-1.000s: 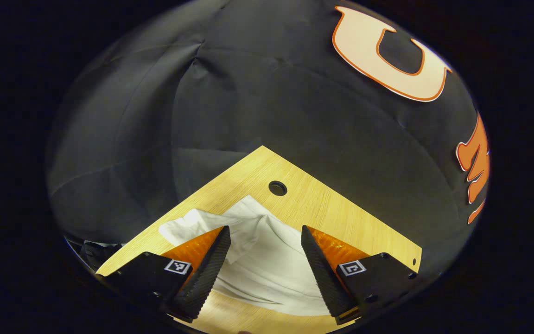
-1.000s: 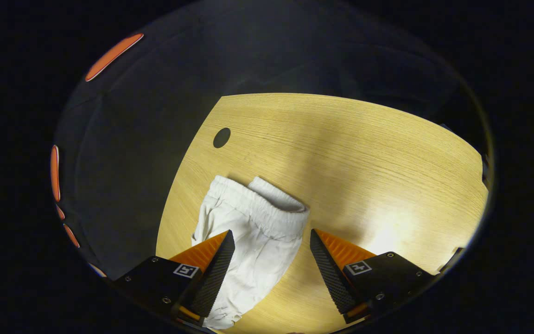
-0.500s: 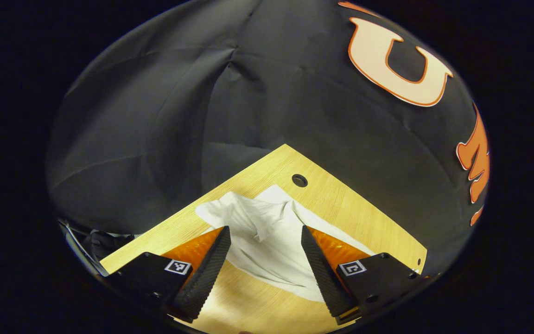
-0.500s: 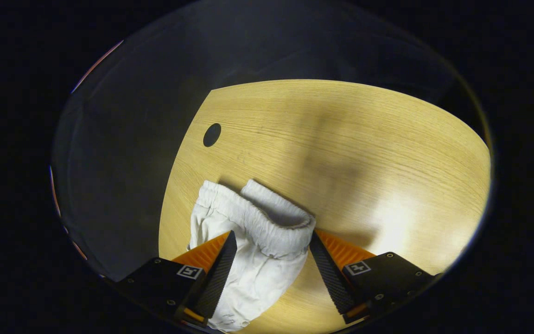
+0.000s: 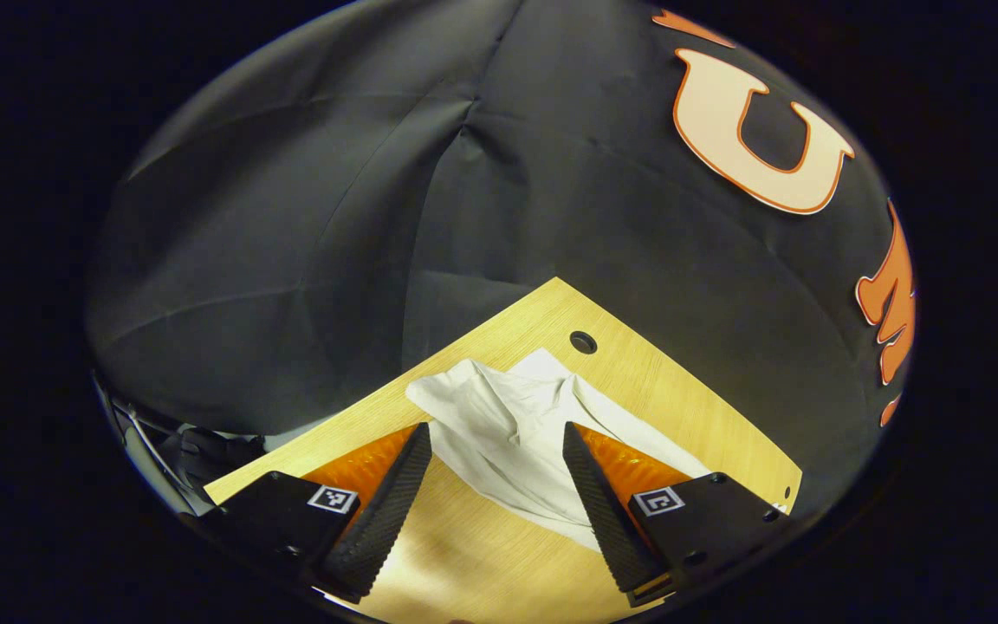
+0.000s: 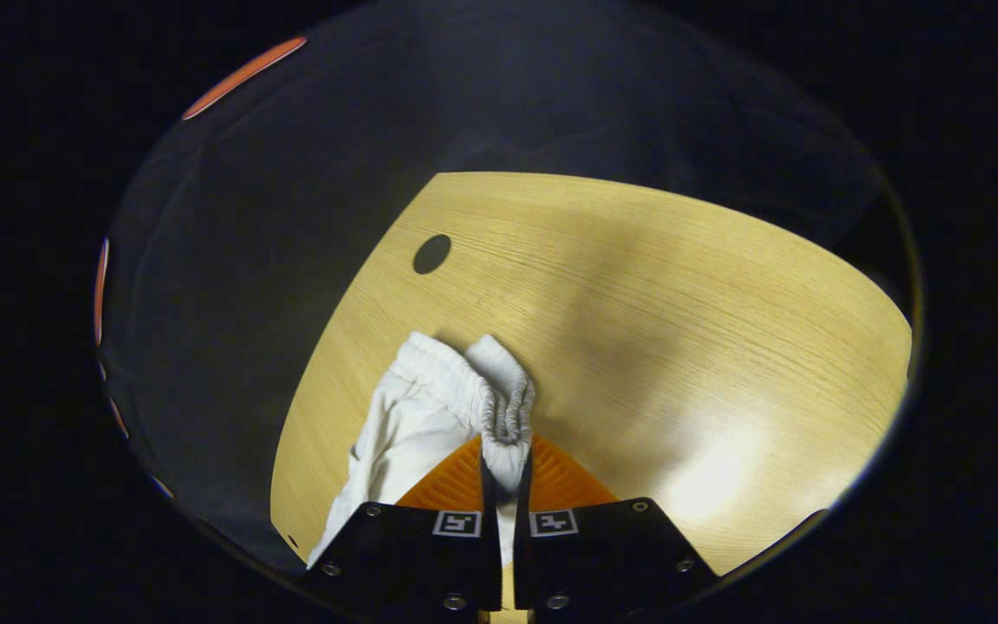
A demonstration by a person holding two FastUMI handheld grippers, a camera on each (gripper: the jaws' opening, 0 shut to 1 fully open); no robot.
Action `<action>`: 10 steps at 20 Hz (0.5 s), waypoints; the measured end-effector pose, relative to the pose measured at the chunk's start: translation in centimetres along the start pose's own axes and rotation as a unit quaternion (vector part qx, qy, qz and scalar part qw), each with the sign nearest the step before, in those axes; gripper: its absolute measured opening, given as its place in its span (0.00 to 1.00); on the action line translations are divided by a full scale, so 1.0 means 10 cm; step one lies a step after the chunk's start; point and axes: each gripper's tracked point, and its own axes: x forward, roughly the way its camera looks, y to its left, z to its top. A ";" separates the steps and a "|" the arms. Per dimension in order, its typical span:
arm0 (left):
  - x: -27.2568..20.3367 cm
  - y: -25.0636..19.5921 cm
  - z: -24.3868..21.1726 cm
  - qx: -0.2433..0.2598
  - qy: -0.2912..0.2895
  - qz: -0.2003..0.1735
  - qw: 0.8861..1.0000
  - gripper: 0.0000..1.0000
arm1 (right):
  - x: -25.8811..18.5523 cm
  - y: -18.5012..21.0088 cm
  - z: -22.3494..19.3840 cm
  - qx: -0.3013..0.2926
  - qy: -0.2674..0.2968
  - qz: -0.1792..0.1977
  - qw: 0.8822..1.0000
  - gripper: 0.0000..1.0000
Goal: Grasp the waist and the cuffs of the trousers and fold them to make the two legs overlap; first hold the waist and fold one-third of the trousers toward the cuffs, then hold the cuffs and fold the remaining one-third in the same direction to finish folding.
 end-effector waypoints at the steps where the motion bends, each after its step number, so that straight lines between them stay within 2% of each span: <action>1: -0.01 0.00 0.00 0.005 -0.001 -0.002 1.000 1.00 | -0.10 0.10 0.02 -0.002 -0.011 0.011 1.000 0.06; 5: 0.00 0.00 0.03 0.023 -0.003 -0.012 1.000 1.00 | -0.49 0.42 0.11 -0.052 -0.031 0.058 0.996 0.06; 10: -0.03 0.03 0.13 0.045 -0.009 -0.021 0.999 1.00 | -0.98 0.92 0.35 -0.112 -0.032 0.116 0.986 0.06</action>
